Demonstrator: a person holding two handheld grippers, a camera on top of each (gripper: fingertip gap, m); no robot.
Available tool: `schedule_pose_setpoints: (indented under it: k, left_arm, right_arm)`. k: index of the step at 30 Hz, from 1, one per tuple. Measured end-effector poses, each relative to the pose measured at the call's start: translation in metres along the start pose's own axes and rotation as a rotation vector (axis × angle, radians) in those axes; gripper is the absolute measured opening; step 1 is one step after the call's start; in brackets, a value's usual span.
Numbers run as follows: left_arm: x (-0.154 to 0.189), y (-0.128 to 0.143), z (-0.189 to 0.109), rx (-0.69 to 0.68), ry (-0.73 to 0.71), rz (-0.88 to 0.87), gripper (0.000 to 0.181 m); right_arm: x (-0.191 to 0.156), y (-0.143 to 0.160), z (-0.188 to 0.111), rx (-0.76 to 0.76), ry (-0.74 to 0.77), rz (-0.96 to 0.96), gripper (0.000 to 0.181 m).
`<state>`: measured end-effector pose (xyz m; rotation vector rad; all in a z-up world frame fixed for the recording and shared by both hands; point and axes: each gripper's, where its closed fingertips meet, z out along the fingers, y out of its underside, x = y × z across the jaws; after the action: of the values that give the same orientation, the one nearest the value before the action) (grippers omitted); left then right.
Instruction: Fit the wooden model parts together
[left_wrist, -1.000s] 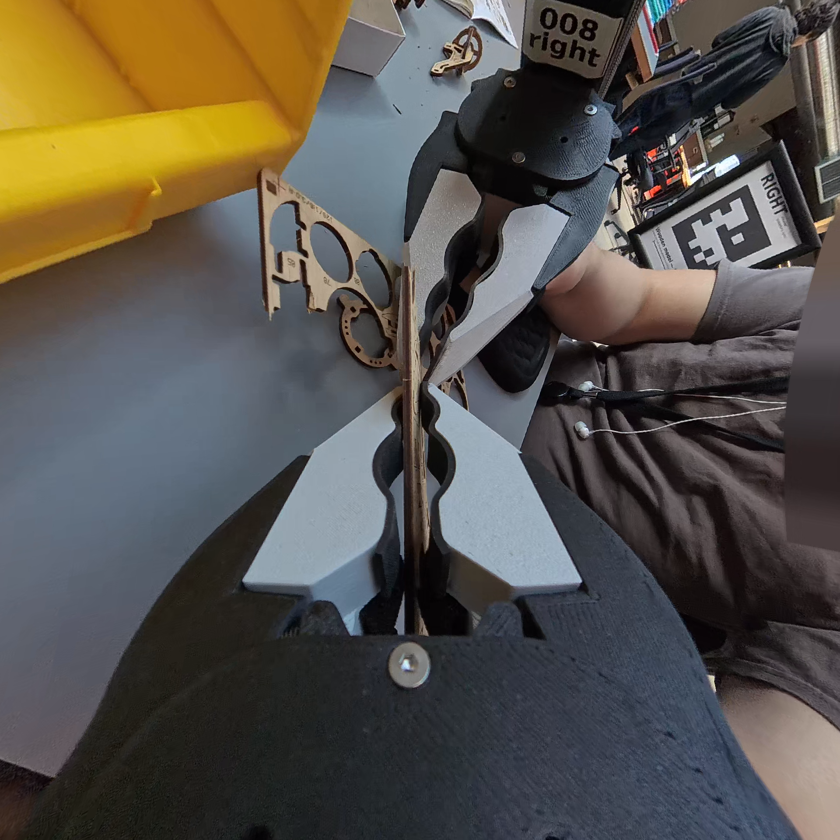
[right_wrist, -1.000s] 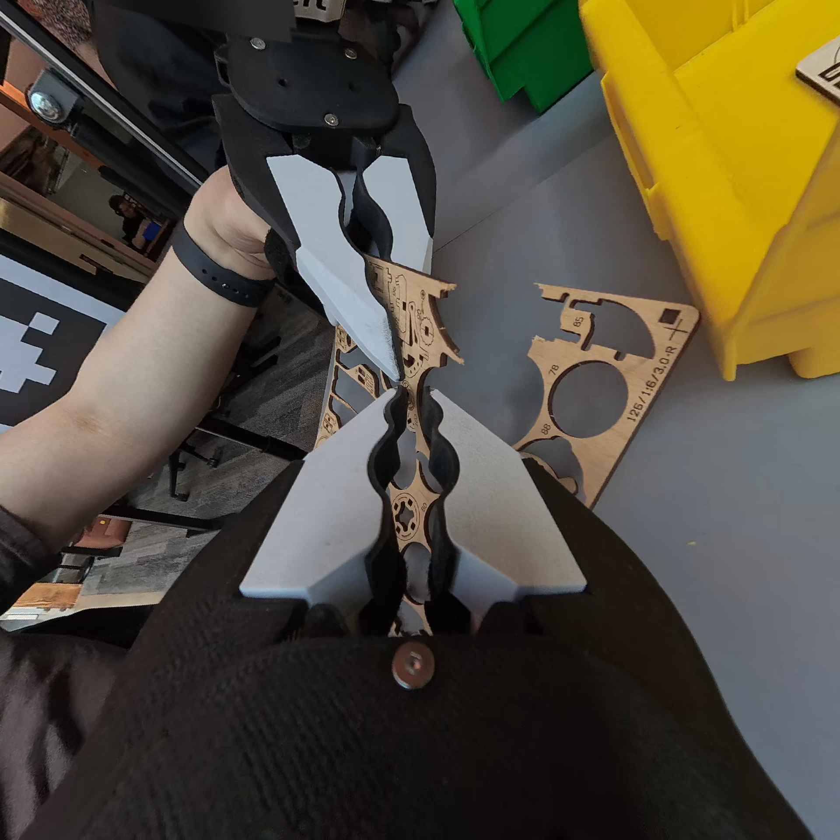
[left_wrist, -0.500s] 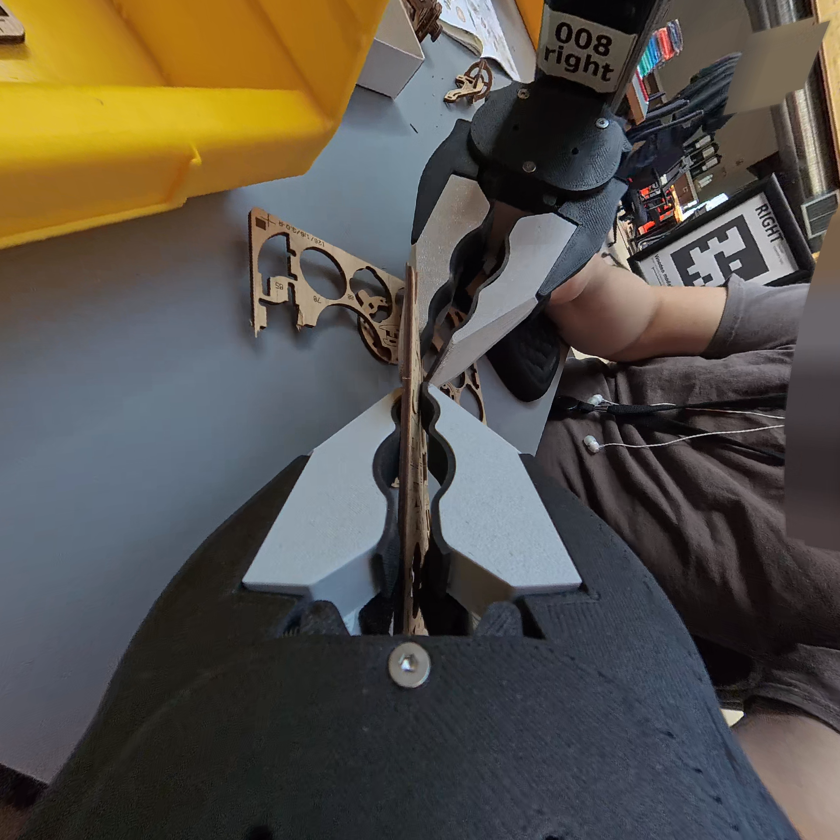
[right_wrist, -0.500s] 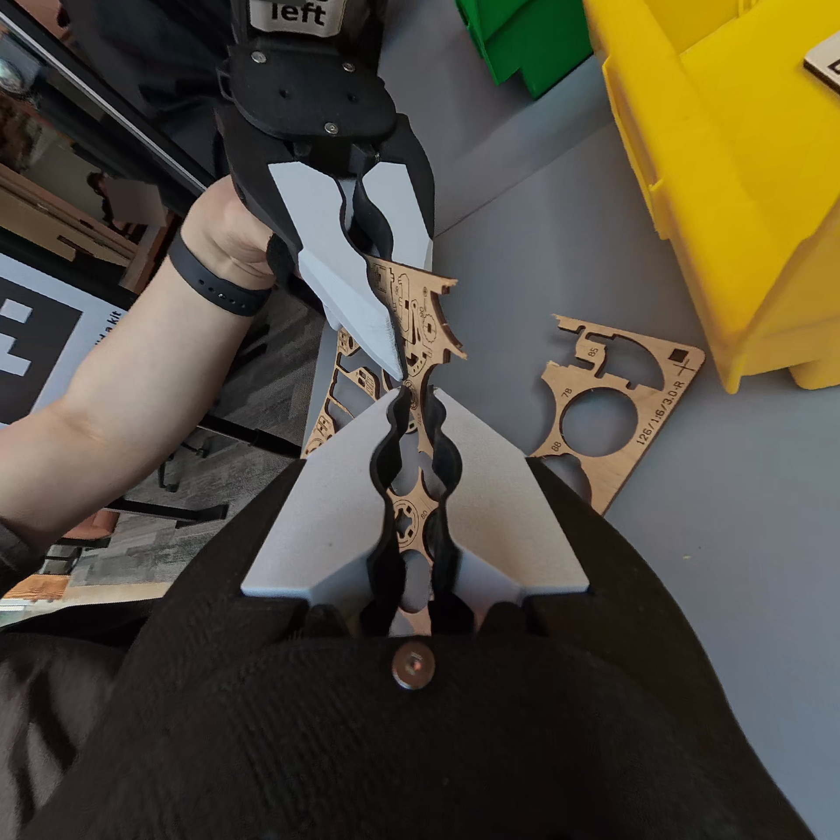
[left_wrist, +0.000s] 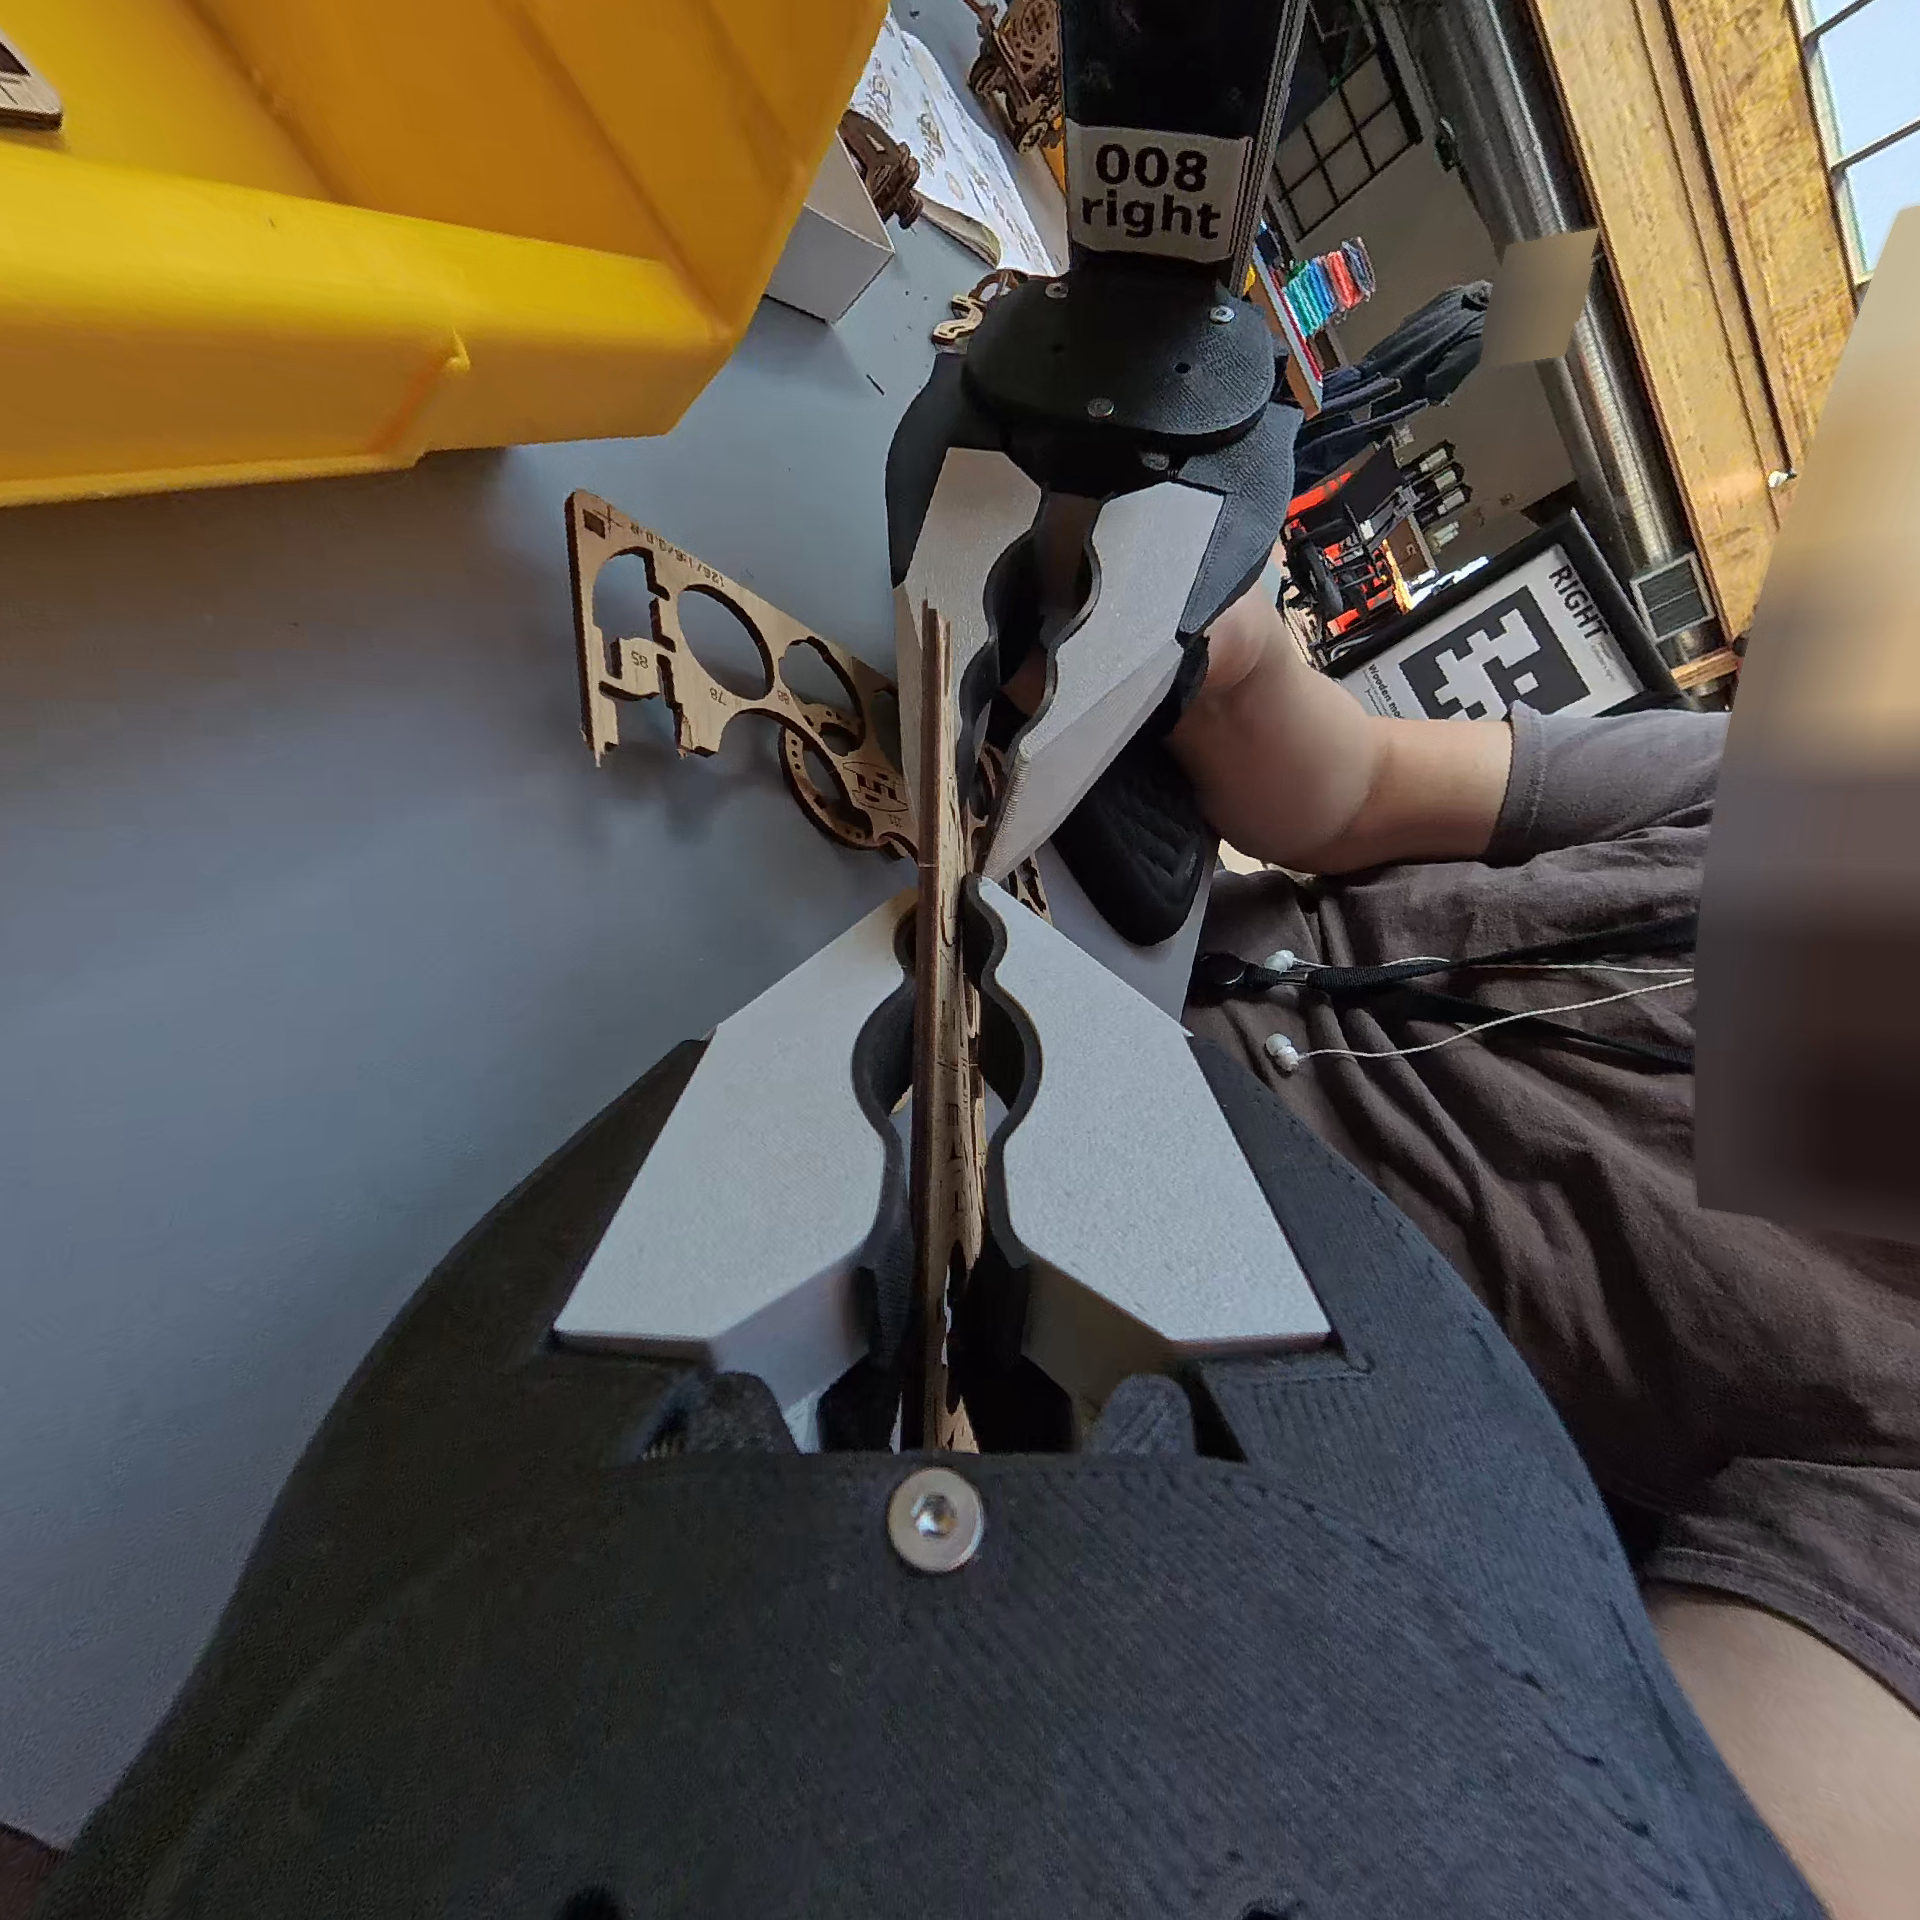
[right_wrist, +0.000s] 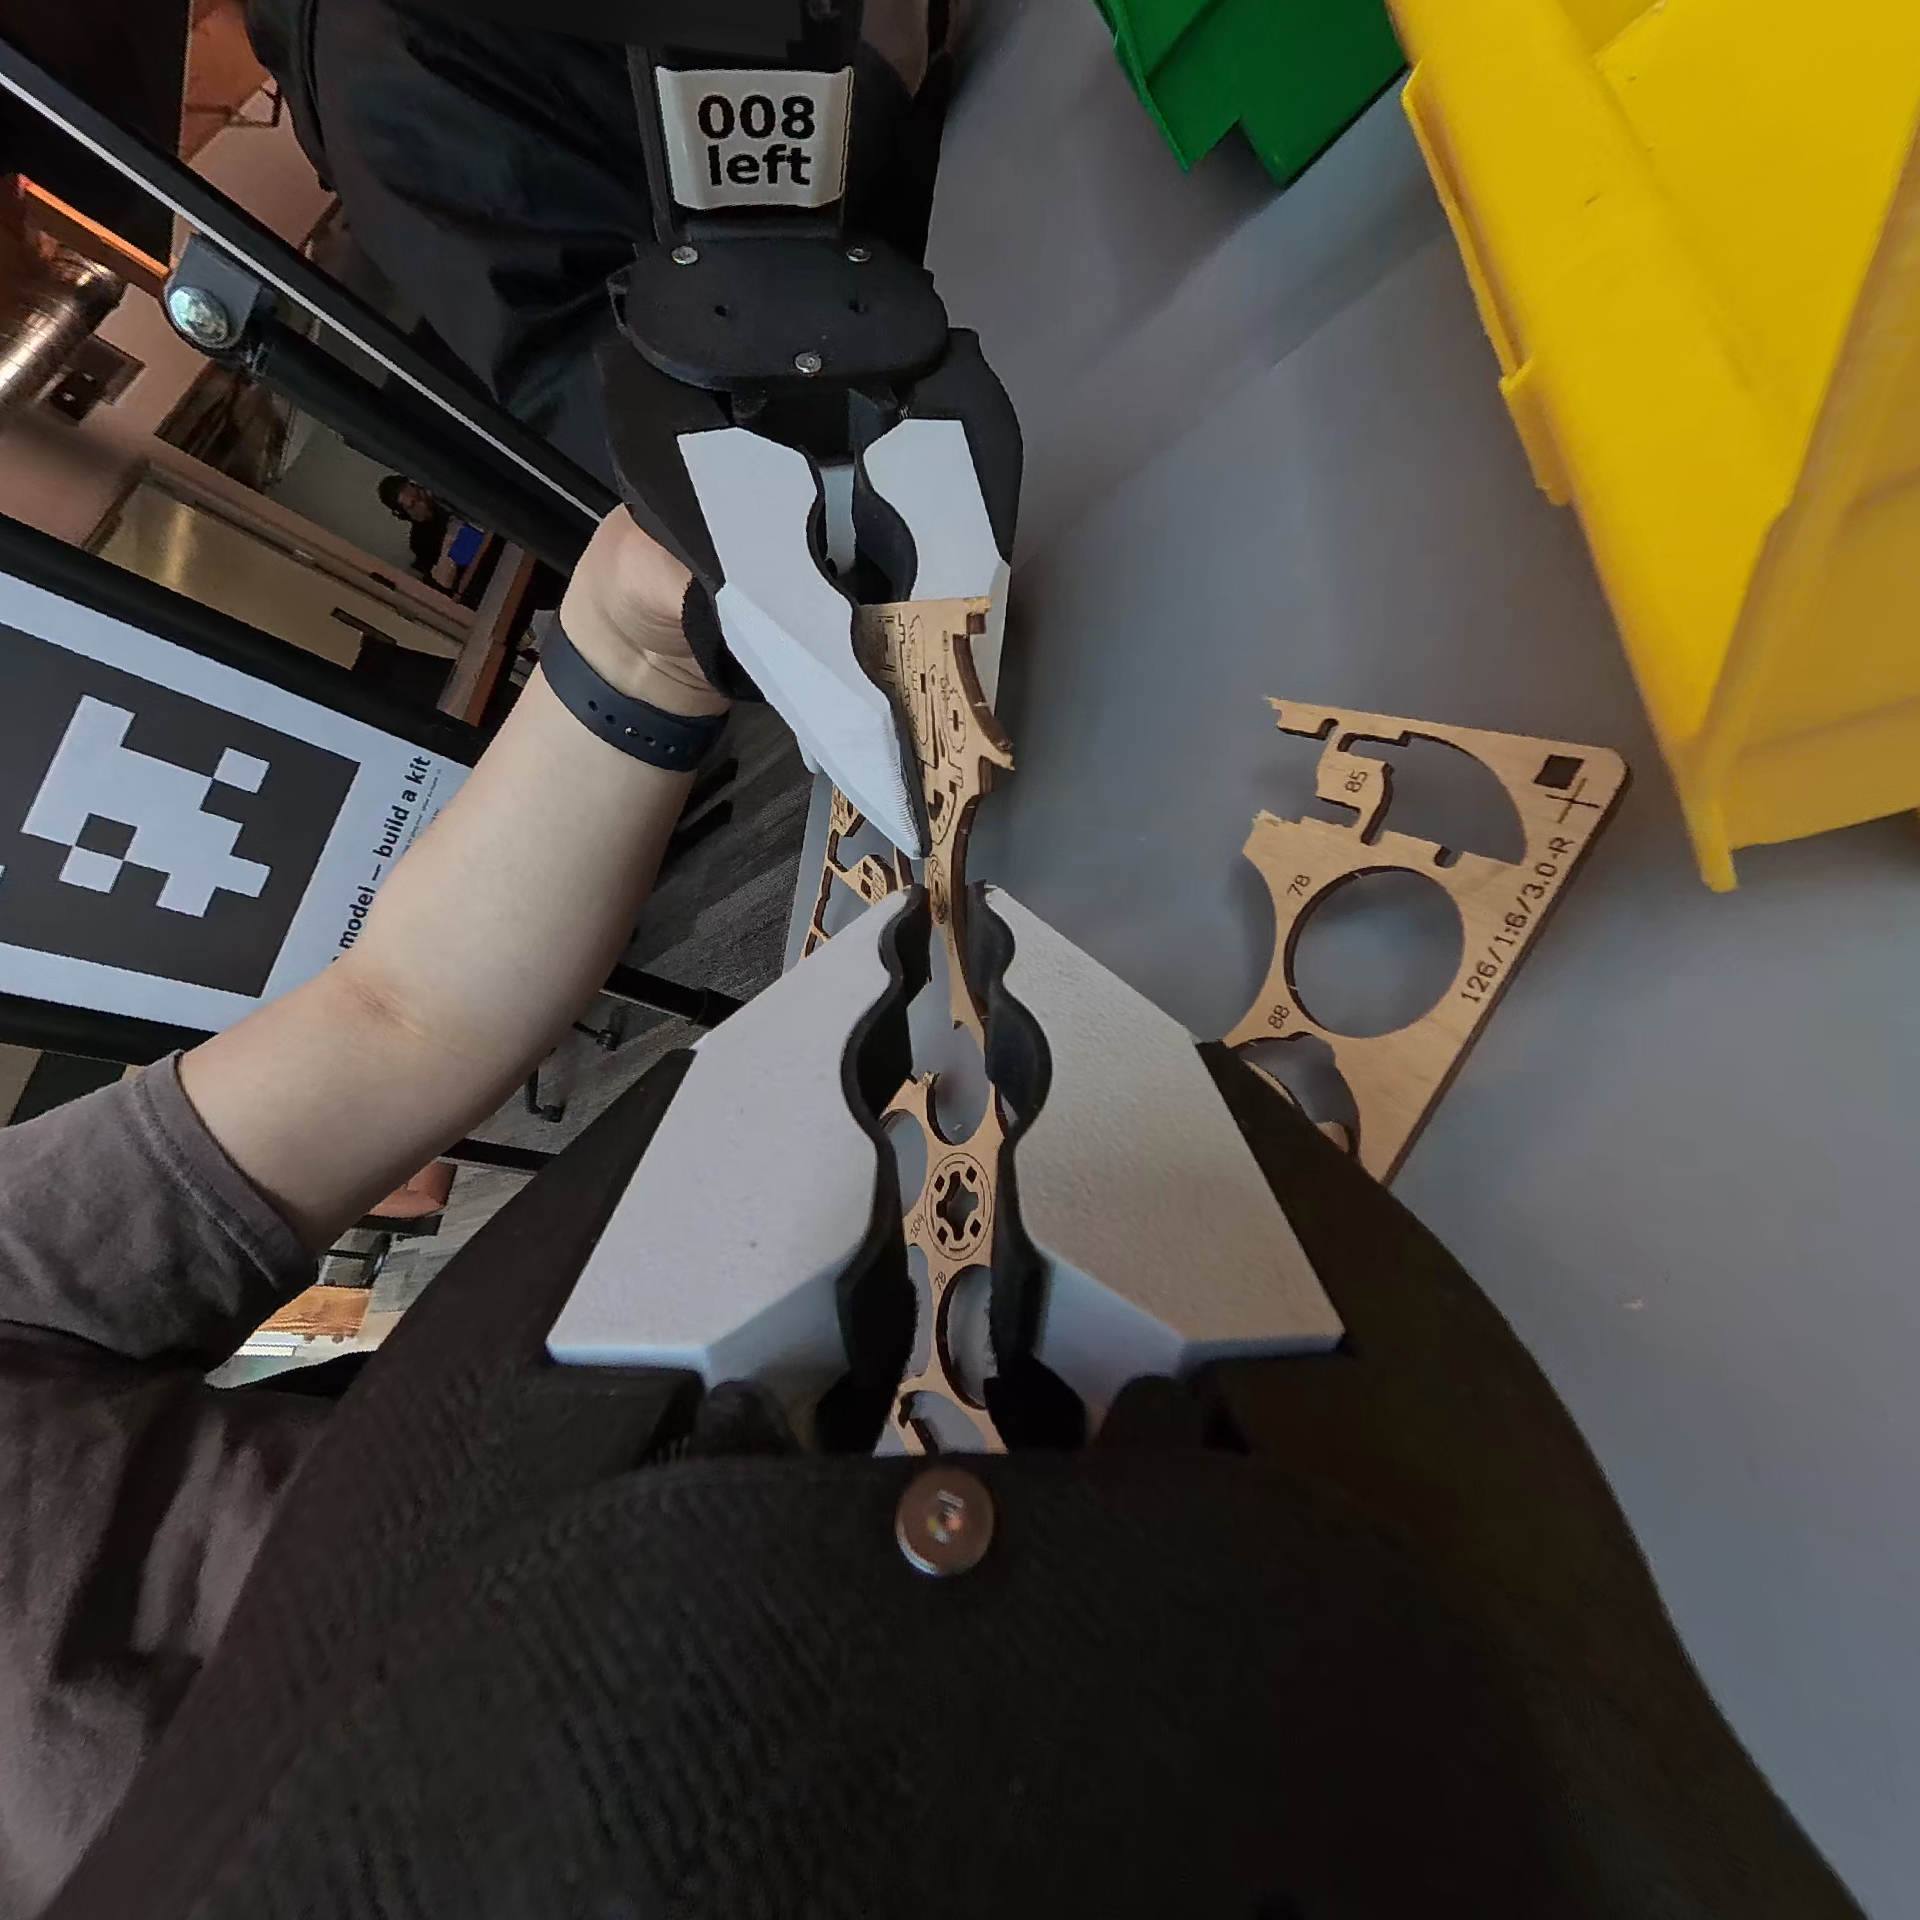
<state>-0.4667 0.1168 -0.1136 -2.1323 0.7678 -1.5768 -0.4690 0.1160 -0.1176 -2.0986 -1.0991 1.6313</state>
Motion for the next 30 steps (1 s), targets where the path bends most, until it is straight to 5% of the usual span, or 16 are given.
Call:
schedule_pose_setpoints:
  k: [30]
  left_arm:
    - [-0.023, 0.018, 0.004, -0.077, 0.048, -0.189, 0.002]
  right_arm:
    - [0.022, 0.012, 0.017, -0.129, 0.088, 0.060, 0.006]
